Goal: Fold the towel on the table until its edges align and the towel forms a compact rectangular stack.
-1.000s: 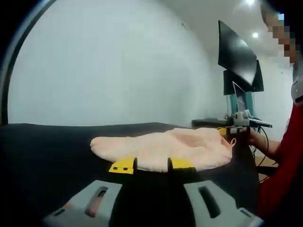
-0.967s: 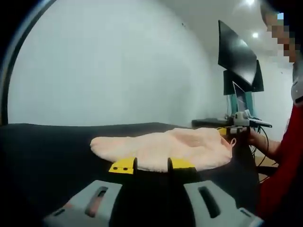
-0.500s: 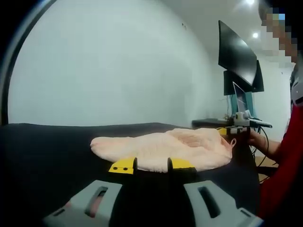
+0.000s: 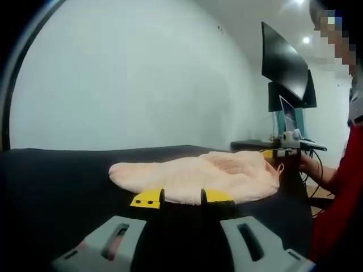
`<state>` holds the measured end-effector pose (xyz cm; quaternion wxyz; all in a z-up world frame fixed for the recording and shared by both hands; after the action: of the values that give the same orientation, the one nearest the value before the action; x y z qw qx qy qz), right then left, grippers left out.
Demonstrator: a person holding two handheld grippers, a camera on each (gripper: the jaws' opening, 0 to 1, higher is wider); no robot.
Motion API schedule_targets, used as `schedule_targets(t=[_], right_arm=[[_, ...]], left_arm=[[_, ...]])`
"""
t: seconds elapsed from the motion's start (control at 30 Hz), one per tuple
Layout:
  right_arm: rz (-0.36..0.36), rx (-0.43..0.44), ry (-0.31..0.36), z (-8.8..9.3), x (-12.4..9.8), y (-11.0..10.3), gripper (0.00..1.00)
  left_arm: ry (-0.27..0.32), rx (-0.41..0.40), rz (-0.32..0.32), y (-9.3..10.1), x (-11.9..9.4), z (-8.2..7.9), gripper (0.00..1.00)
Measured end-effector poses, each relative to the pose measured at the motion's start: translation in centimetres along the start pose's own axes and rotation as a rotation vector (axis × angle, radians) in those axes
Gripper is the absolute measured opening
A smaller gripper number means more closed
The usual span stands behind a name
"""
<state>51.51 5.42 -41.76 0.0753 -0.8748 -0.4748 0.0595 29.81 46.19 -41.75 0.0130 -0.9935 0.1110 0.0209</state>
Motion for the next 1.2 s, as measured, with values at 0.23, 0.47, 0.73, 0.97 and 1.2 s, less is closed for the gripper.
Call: schedule_targets(t=[0.23, 0.47, 0.73, 0.97, 1.2], right_arm=[[-0.002, 0.005, -0.010, 0.1, 0.3, 0.2, 0.20], [-0.002, 0.002, -0.018, 0.2, 0.4, 0.3, 0.20], [-0.002, 0.000, -0.016, 0.1, 0.2, 0.3, 0.20], [0.001, -0.004, -0.005, 0.0, -0.1, 0.1, 0.20], [0.007, 0.002, -0.018, 0.1, 0.1, 0.2, 0.20]], left_arm=[[-0.009, 0.004, 0.003, -0.1, 0.1, 0.2, 0.26], [0.003, -0.014, 0.024, 0.4, 0.1, 0.0, 0.26], [-0.016, 0.001, 0.032, 1.0, 0.3, 0.0, 0.26], [0.034, -0.059, 0.021, 0.4, -0.2, -0.5, 0.26], [-0.059, 0.186, 0.123, 0.1, 3.1, -4.5, 0.26]])
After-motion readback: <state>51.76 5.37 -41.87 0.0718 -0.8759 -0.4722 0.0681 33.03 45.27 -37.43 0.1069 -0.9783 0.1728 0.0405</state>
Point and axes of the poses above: the point that each gripper's makers call its tool centre point, and the gripper's own axes: x roughly forward along the fingers, y roughly to its right, z roughly out of its underside, the point moved 7 cm from there along -x, roughly backward along the fingers, and after that the axes turned 5 degrees about x, right-handed, at the moved point
